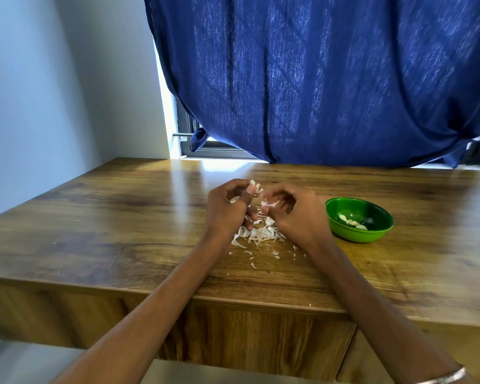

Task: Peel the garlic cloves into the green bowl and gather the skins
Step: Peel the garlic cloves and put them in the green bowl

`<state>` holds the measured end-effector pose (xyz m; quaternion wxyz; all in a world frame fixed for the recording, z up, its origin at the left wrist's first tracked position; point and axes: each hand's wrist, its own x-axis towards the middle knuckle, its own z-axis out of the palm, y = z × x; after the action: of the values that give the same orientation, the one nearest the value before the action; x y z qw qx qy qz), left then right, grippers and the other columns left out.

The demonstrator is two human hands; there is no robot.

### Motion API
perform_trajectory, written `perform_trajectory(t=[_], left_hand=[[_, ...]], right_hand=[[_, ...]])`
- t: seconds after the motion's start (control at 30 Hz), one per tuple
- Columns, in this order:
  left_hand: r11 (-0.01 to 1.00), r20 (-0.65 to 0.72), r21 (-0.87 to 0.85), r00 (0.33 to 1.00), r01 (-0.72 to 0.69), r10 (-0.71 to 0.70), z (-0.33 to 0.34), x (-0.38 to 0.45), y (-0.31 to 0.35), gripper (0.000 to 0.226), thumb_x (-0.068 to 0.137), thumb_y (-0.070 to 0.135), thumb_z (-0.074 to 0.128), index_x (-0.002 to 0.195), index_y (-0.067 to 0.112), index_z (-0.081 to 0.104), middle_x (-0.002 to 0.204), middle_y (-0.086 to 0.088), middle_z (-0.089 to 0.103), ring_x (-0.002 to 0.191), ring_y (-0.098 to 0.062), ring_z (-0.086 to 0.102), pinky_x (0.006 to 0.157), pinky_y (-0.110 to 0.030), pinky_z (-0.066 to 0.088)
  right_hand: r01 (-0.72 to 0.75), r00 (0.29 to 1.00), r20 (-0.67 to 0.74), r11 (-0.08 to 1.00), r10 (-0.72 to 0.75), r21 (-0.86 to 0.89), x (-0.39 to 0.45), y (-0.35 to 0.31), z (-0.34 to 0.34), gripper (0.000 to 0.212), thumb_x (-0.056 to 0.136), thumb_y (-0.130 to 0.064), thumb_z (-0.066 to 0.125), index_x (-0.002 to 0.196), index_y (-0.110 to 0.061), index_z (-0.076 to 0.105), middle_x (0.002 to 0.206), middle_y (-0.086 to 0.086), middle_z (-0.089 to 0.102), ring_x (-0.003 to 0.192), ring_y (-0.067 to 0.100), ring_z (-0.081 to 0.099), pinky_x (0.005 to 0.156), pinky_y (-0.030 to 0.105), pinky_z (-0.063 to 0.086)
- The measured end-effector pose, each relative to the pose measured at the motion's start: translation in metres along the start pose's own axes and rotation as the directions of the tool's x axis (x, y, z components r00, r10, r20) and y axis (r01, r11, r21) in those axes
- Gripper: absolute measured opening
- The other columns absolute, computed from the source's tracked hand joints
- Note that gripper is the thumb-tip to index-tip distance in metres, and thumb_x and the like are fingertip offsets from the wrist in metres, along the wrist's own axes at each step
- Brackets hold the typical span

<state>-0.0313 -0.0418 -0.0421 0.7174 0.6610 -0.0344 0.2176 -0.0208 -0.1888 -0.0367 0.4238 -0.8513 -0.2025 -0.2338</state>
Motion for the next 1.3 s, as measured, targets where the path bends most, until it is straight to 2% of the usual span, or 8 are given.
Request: perform_trajectory(t=[0.07,0.23,0.4,0.6,0.77,0.93,1.17,1.3], left_hand=[[0.999,-0.023,0.019,0.999,-0.028,0.029,-0.001,0.0,0.0002,0.01,0.099,0.011,0.066,0.103,0.006,0.074,0.08,0.0,0.074,0.045,-0.014,0.055,0.038,-0.025,0.043],[0.998,-0.028,0.038,0.998,-0.048,0.049,-0.0014,0.0014,-0.0025,0.01,0.099,0.014,0.066,0.101,0.008,0.074,0.079,0.003,0.074,0.045,-0.012,0.055,0.039,-0.025,0.042],[0.998,-0.019,0.053,0.999,-0.035,0.036,-0.0001,0.0046,-0.0063,0.016,0.099,0.015,0.067,0.107,0.002,0.073,0.095,-0.005,0.075,0.045,-0.012,0.056,0.038,-0.024,0.04],[0.999,0.024,0.011,0.999,-0.041,0.04,-0.0018,0.0042,-0.0064,0.013,0.098,0.012,0.067,0.105,0.001,0.072,0.082,-0.005,0.076,0.047,-0.015,0.055,0.038,-0.024,0.04],[0.999,0.014,0.037,0.999,-0.038,0.038,-0.0016,0.0051,-0.0074,0.013,0.098,0.011,0.068,0.107,0.002,0.072,0.087,-0.003,0.076,0.047,-0.016,0.057,0.039,-0.024,0.041],[0.995,0.04,0.086,0.999,-0.041,0.037,0.0005,0.0061,-0.0087,0.012,0.098,0.01,0.068,0.106,0.002,0.072,0.093,-0.01,0.076,0.046,-0.018,0.059,0.039,-0.024,0.041],[0.993,0.085,0.097,0.994,-0.072,0.064,0.0003,0.0045,-0.0076,0.012,0.1,0.011,0.065,0.106,0.002,0.07,0.097,-0.006,0.074,0.047,-0.019,0.06,0.039,-0.025,0.041],[0.992,0.085,0.091,0.993,-0.084,0.076,0.0,0.0034,-0.006,0.01,0.1,0.011,0.065,0.105,0.004,0.07,0.092,-0.005,0.075,0.047,-0.02,0.061,0.039,-0.025,0.043]], right_hand=[[-0.015,0.999,0.048,0.999,0.017,-0.038,0.0013,0.0025,0.0,0.035,0.076,-0.025,0.087,0.102,-0.031,0.066,0.091,-0.021,0.062,0.076,0.001,0.06,0.064,0.012,0.046],[-0.03,0.999,-0.018,0.999,0.03,0.018,-0.0006,0.0017,0.0044,0.022,0.085,-0.041,0.077,0.084,-0.024,0.063,0.072,-0.009,0.064,0.065,0.003,0.058,0.06,0.026,0.053],[-0.007,0.996,0.087,0.992,0.018,-0.128,0.0006,0.0009,0.0019,0.035,0.08,-0.004,0.08,0.094,-0.026,0.057,0.095,-0.007,0.056,0.082,0.007,0.054,0.066,0.015,0.046],[-0.007,1.0,-0.002,0.99,0.007,0.141,-0.0013,-0.0013,0.0044,0.014,0.087,-0.02,0.077,0.094,-0.02,0.066,0.077,-0.008,0.066,0.07,0.001,0.061,0.062,0.016,0.052],[-0.006,1.0,0.028,1.0,0.005,0.02,0.0021,0.0033,0.0029,0.036,0.081,-0.015,0.083,0.103,-0.035,0.062,0.109,-0.013,0.062,0.093,-0.002,0.059,0.073,0.01,0.048],[0.06,0.994,-0.097,0.992,-0.049,0.113,-0.0003,-0.0005,0.0025,0.01,0.096,-0.022,0.066,0.103,-0.02,0.073,0.085,-0.015,0.07,0.079,-0.005,0.065,0.067,0.011,0.051],[0.023,0.989,-0.146,0.995,-0.008,0.102,0.0008,0.0011,0.0013,0.011,0.089,-0.016,0.076,0.098,-0.023,0.078,0.083,-0.016,0.073,0.076,-0.004,0.068,0.071,0.023,0.058],[0.061,0.984,-0.173,0.991,-0.039,0.12,-0.0008,-0.0024,-0.0001,0.019,0.085,-0.012,0.078,0.099,-0.025,0.074,0.084,-0.019,0.073,0.082,-0.006,0.069,0.081,0.021,0.052]])
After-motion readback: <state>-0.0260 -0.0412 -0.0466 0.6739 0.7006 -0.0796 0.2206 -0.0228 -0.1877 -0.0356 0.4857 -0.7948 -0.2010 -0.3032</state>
